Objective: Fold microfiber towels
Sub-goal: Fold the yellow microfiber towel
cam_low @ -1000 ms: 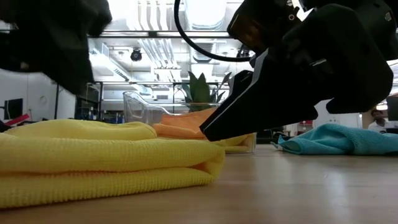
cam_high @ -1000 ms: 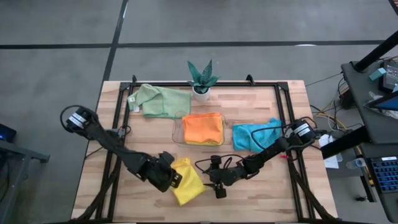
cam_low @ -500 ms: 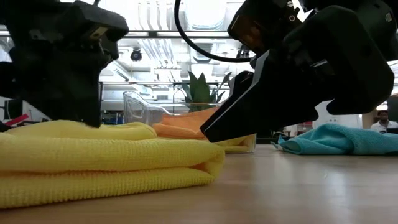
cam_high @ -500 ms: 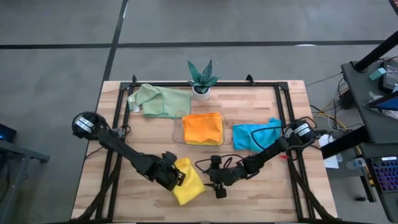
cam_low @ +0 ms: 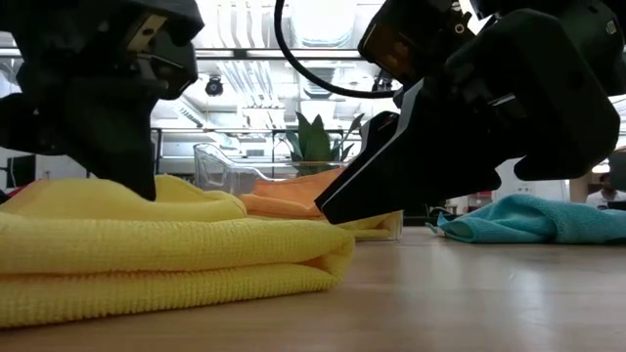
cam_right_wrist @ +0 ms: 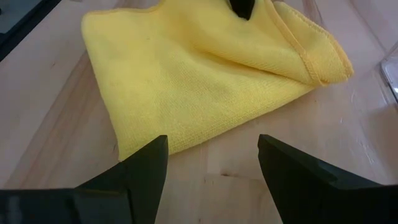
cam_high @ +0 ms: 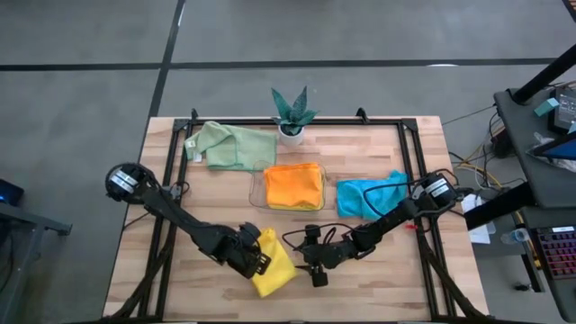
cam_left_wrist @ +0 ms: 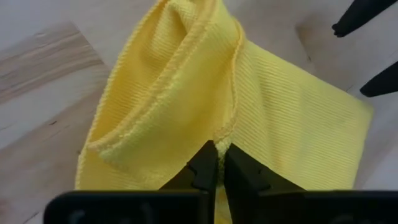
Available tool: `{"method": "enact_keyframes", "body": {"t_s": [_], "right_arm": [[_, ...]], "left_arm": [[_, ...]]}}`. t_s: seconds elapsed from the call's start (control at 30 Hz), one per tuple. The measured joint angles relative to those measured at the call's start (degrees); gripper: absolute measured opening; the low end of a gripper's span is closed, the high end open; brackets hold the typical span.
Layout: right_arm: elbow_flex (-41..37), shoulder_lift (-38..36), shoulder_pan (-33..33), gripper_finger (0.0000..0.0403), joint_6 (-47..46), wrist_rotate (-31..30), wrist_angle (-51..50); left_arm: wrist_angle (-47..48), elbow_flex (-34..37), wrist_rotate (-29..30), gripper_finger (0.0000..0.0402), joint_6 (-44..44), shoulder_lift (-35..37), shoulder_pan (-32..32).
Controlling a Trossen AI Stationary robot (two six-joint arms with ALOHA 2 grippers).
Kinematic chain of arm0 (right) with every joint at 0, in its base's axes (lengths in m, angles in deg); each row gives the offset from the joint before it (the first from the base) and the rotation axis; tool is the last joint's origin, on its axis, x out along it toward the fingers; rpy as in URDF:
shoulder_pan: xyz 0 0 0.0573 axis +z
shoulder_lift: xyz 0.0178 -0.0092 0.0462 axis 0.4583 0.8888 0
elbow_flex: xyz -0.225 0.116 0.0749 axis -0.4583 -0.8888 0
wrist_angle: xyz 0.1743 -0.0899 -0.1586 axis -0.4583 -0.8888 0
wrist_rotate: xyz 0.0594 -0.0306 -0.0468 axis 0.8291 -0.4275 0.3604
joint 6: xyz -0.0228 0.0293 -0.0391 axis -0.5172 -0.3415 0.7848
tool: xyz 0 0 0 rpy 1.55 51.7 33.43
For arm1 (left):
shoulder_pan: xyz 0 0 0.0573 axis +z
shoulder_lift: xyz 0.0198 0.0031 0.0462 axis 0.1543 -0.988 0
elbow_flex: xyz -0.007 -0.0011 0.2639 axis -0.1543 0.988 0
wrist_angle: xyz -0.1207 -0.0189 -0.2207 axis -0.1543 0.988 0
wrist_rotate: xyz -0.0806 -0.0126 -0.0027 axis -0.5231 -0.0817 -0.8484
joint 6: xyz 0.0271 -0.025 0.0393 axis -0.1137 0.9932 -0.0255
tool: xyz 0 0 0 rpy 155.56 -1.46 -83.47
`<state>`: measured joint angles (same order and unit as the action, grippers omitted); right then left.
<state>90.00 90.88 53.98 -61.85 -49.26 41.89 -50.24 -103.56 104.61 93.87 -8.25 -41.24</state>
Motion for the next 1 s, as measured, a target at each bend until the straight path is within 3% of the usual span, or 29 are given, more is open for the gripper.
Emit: {"method": "enact_keyframes", "body": {"t_s": [0.7,0.8,1.0], "right_arm": [[-0.1,0.0,0.0,0.0237,0.0,0.0,-0.2],[-0.1,0.0,0.0,0.0237,0.0,0.0,-0.2],[-0.1,0.0,0.0,0.0237,0.0,0.0,-0.1]], "left_arm": [[8.2,0.5,-2.3,0.0005,-0.3,2.9,0.0],[8.1,0.5,-2.3,0.0031,-1.5,3.5,0.0],[8.4,0.6,-2.1,0.0124,-2.0,5.9,0.0]]}}
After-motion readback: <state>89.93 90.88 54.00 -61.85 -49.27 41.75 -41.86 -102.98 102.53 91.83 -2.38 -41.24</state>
